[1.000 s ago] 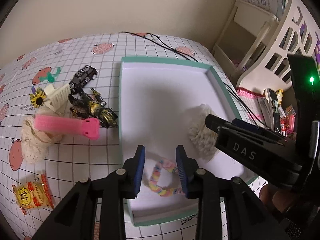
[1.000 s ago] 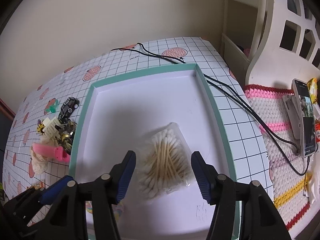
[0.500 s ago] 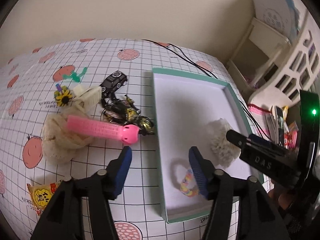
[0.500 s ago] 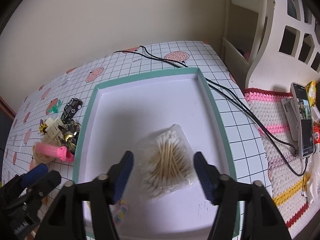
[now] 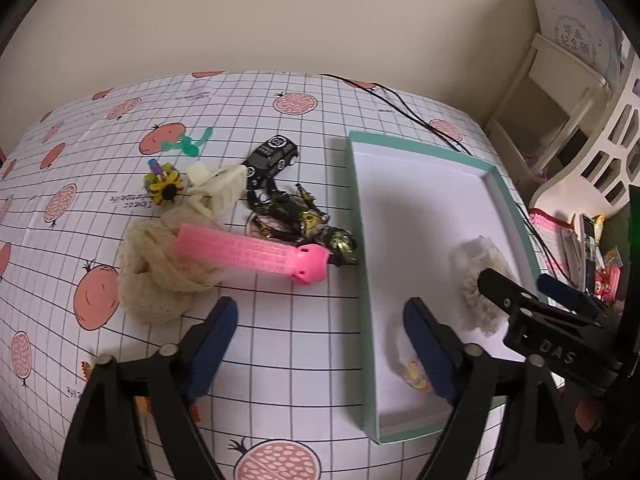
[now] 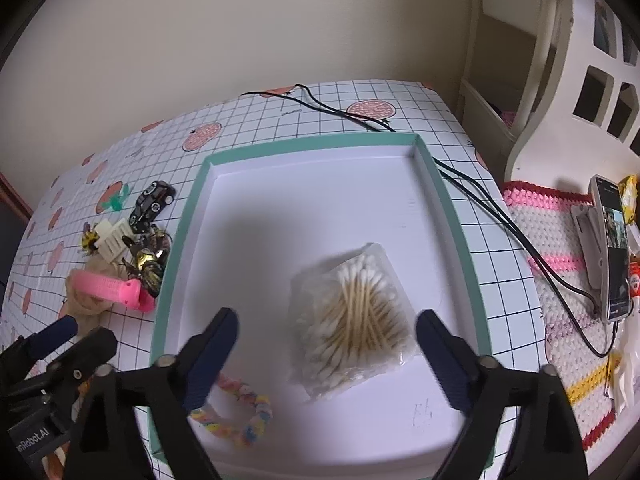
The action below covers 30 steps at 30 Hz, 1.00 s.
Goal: Organize objects
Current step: 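Open left tool releasing ring while right tool releases swab bag in tray, then move left tool to yellow snack packet while right tool approaches pink curler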
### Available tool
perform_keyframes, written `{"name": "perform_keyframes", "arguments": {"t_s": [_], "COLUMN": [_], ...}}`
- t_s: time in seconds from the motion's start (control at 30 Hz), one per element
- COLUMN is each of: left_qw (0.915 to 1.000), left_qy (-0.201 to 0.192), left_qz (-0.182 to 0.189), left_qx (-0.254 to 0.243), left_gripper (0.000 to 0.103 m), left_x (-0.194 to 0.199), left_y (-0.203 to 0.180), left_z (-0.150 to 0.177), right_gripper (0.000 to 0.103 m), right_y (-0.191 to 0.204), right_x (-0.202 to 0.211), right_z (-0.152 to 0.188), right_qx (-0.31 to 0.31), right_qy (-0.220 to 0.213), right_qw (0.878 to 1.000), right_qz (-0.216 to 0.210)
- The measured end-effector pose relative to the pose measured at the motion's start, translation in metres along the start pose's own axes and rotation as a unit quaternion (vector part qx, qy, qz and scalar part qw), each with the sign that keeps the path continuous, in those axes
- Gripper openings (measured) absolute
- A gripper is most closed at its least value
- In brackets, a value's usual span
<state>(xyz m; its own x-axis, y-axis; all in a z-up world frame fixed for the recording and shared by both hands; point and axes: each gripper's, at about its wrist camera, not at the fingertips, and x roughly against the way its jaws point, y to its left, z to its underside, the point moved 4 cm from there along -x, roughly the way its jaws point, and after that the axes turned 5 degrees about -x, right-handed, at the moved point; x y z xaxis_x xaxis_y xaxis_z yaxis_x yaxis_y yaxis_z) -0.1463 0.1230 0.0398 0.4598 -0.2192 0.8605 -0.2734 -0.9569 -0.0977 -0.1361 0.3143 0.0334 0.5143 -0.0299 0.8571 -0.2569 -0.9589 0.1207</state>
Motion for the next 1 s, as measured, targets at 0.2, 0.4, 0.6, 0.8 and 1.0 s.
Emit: {"name": "perform_keyframes", "arguments": {"t_s": [0.2, 0.4, 0.6, 0.8, 1.0], "left_qw": [0.9998, 0.9994, 0.9991, 0.9983, 0.9973], "left_qy": [-0.014, -0.017, -0.015, 0.006, 0.056], "left_qz": [-0.016, -0.023, -0.012, -0.005, -0.029], "left_qx": [0.0, 0.021, 0.038, 0.057, 0.038], "left_gripper": [0.096, 0.102, 0.102, 0.103, 0.103], "left_x": [0.004, 0.006, 0.01, 0.01, 0.002], "left_y": [0.014, 0.04, 0.065, 0.098, 0.123], "left_z": [-0.002, 0.0, 0.001, 0.008, 0.024], "right_gripper": [0.103, 0.103, 0.103, 0.103, 0.103], "right_y": [0.001, 0.0, 0.005, 0.029, 0.063], "right_x": [0.0, -0.003, 0.001, 0.01, 0.007], "right_z": [0.002, 0.003, 0.001, -0.005, -0.001], "right_qx": [0.001, -0.001, 0.0, 0.018, 0.047], "right_qy": [0.001, 0.004, -0.005, -0.026, -0.023], "right_qw": [1.0, 1.0, 1.0, 0.999, 0.998], "right_qz": [0.0, 0.004, -0.002, -0.029, -0.04]}}
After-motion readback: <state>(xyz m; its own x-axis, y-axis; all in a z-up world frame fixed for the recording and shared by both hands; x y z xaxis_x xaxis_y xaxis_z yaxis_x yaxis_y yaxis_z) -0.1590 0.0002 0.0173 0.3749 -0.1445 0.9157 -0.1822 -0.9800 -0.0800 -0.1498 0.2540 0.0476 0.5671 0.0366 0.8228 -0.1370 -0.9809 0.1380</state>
